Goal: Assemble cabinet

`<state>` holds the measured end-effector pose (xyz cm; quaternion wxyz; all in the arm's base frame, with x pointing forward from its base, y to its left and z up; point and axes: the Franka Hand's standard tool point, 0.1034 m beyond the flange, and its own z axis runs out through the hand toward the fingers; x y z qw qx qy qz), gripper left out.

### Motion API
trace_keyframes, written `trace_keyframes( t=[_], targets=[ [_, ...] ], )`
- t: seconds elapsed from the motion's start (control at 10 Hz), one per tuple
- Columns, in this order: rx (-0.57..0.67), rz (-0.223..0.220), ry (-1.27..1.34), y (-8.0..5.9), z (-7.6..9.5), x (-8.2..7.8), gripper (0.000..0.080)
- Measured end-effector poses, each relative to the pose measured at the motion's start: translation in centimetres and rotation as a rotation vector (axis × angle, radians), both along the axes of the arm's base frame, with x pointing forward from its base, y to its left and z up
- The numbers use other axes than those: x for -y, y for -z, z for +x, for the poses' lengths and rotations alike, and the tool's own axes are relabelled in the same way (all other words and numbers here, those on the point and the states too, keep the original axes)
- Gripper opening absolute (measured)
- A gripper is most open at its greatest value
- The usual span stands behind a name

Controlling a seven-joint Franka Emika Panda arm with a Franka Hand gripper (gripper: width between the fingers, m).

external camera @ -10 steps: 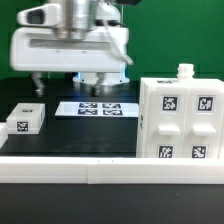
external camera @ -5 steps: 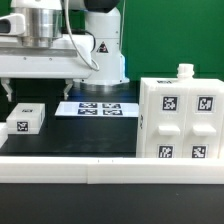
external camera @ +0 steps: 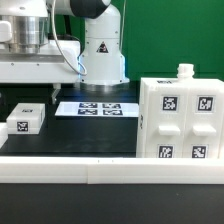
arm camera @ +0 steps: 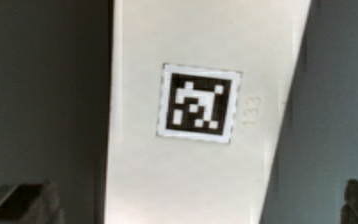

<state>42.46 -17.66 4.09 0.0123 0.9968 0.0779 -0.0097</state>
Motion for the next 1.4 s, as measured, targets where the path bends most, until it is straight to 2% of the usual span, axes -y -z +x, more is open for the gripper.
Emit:
trace_keyframes(
  t=[0.4,0.7,0.9,1.0,1.1,1.4],
  targets=[
    [-0.023,-0.002,-0.004,1.9,-0.9,-0.2,0.0797],
    [-0.044,0.000,-0.003,3.0,-1.6,-0.2,0.0797],
    [-0.047,0.000,-0.004,3.1,-1.6,-0.3,0.0797],
    [-0.047,0.000,-0.005,3.1,-1.6,-0.3,0.0711],
    [-0.048,0.000,-0.005,3.1,-1.6,-0.3,0.0575],
    [-0.048,0.000,-0.005,3.2,-1.6,-0.3,0.0560]
  ],
)
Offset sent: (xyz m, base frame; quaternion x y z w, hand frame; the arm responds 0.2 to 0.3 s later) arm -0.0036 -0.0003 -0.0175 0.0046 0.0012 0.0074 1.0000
